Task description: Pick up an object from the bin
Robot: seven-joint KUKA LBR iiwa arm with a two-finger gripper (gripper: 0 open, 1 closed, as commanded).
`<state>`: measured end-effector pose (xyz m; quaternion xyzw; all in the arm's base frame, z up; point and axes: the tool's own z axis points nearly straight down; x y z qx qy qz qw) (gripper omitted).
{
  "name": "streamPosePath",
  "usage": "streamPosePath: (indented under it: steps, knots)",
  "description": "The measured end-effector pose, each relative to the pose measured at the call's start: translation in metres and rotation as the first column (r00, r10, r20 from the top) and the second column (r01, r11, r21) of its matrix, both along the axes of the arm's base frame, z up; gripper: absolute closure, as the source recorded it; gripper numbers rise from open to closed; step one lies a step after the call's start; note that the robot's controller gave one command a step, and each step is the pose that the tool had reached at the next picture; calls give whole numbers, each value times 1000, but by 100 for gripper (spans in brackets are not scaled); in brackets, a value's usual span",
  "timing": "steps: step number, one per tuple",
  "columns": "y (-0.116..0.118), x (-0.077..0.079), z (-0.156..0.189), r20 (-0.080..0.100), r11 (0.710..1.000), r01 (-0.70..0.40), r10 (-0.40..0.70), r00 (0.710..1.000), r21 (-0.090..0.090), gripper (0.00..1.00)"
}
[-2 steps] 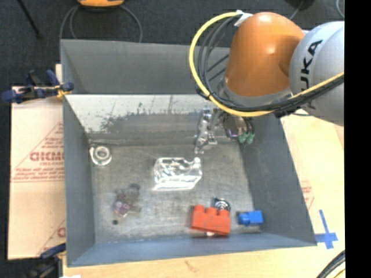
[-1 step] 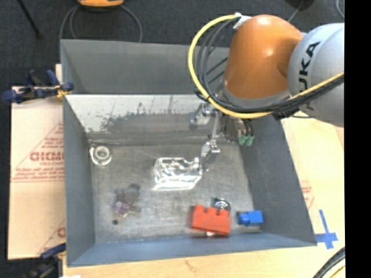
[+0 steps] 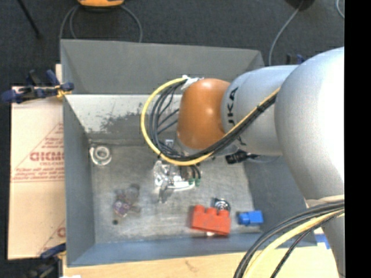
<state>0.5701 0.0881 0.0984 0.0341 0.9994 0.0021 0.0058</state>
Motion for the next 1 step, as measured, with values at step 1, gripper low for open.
streamPosePath:
  steps: [1]
  knots:
    - [-7, 22, -20, -5, 981, -194, 194, 981, -6, 0]
